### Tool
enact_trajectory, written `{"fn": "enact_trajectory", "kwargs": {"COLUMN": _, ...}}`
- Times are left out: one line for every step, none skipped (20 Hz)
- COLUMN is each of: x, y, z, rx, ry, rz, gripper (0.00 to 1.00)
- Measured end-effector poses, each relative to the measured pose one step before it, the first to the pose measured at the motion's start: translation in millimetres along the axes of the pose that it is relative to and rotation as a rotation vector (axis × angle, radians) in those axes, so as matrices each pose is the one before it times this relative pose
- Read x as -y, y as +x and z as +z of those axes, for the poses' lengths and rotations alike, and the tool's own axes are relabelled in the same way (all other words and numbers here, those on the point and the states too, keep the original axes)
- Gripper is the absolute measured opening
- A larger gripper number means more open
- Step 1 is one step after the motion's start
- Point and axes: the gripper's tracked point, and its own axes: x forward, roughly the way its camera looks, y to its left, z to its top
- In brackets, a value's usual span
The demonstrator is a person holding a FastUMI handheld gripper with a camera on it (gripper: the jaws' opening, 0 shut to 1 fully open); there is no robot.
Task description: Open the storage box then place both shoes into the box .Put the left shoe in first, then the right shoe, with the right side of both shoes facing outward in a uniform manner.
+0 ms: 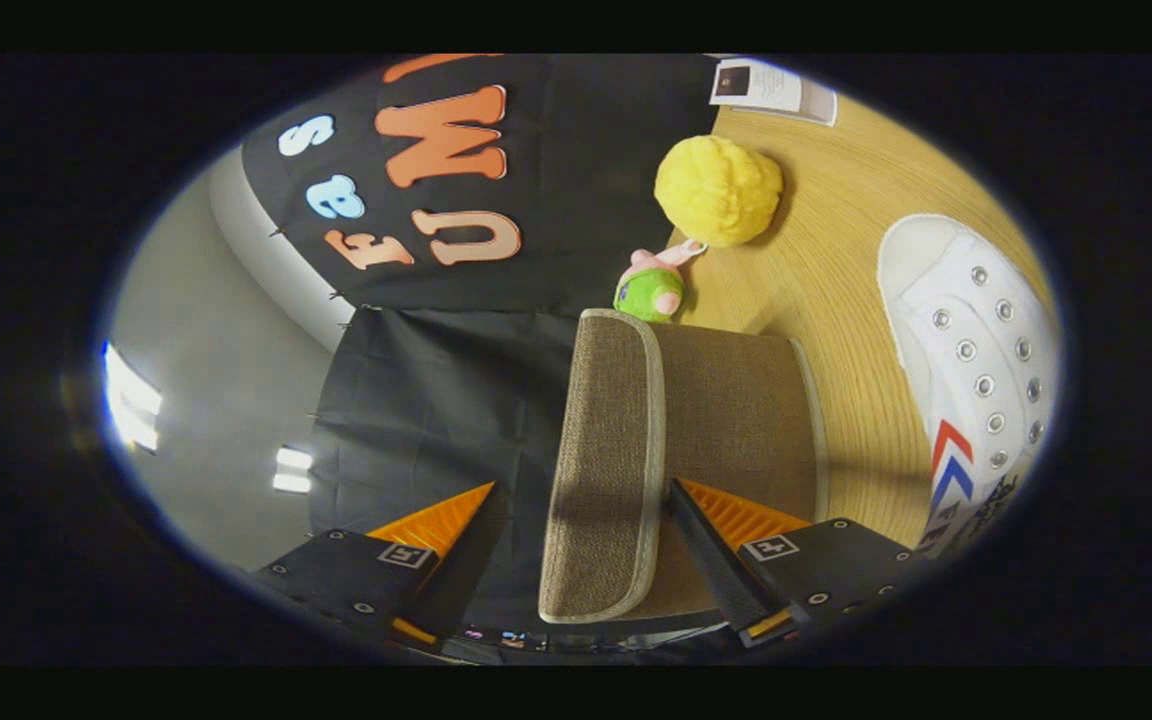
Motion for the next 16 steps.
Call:
{"fn": "enact_trajectory", "kwargs": {"x": -3.18, "y": 2.94, "z": -2.50, "rx": 0.00239, "ry": -0.00502, "rz": 0.01148, "gripper": 0.92}}
{"fn": "enact_trajectory", "kwargs": {"x": 0.02, "y": 0.12, "z": -1.27, "rx": -0.00627, "ry": -0.00210, "rz": -0.00033, "gripper": 0.90}}
{"fn": "enact_trajectory", "kwargs": {"x": 1.35, "y": -0.38, "z": -2.99, "rx": -0.00507, "ry": -0.00467, "rz": -0.00267, "gripper": 0.85}}
{"fn": "enact_trajectory", "kwargs": {"x": 1.55, "y": 1.16, "z": 0.62, "rx": -0.00160, "ry": 0.00017, "rz": -0.00240, "gripper": 0.80}}
{"fn": "enact_trajectory", "kwargs": {"x": -1.66, "y": 0.63, "z": 0.31, "rx": 0.00429, "ry": 0.00636, "rz": 0.00367, "gripper": 0.71}}
{"fn": "enact_trajectory", "kwargs": {"x": -0.83, "y": -1.51, "z": 2.16, "rx": 0.00763, "ry": 0.00772, "rz": 0.00890, "gripper": 0.62}}
{"fn": "enact_trajectory", "kwargs": {"x": -1.31, "y": -1.89, "z": 1.73, "rx": 0.01394, "ry": 0.00795, "rz": 0.01105, "gripper": 0.53}}
{"fn": "enact_trajectory", "kwargs": {"x": -0.55, "y": -0.16, "z": 1.40, "rx": 0.00946, "ry": -0.00100, "rz": 0.00702, "gripper": 0.46}}
{"fn": "enact_trajectory", "kwargs": {"x": 0.45, "y": 0.45, "z": -1.64, "rx": 0.00467, "ry": -0.01104, "rz": 0.00112, "gripper": 0.35}}
{"fn": "enact_trajectory", "kwargs": {"x": 1.18, "y": 1.31, "z": -0.69, "rx": 0.00471, "ry": -0.01065, "rz": -0.00153, "gripper": 0.33}}
{"fn": "enact_trajectory", "kwargs": {"x": 0.86, "y": 1.59, "z": 1.71, "rx": 0.00852, "ry": -0.00137, "rz": 0.00304, "gripper": 0.29}}
{"fn": "enact_trajectory", "kwargs": {"x": -0.03, "y": -0.47, "z": 3.05, "rx": 0.01231, "ry": 0.01790, "rz": 0.00477, "gripper": 0.23}}
{"fn": "enact_trajectory", "kwargs": {"x": 0.06, "y": 1.75, "z": 1.37, "rx": 0.01554, "ry": 0.01722, "rz": 0.00340, "gripper": 0.09}}
{"fn": "enact_trajectory", "kwargs": {"x": 1.96, "y": 0.67, "z": 3.67, "rx": 0.02028, "ry": -0.00054, "rz": -0.00526, "gripper": 0.06}}
{"fn": "enact_trajectory", "kwargs": {"x": -0.86, "y": -0.94, "z": 1.76, "rx": 0.02168, "ry": -0.02193, "rz": -0.00138, "gripper": 0.03}}
{"fn": "enact_trajectory", "kwargs": {"x": -3.27, "y": -1.49, "z": 2.95, "rx": 0.02073, "ry": -0.01742, "rz": 0.01414, "gripper": 0.02}}
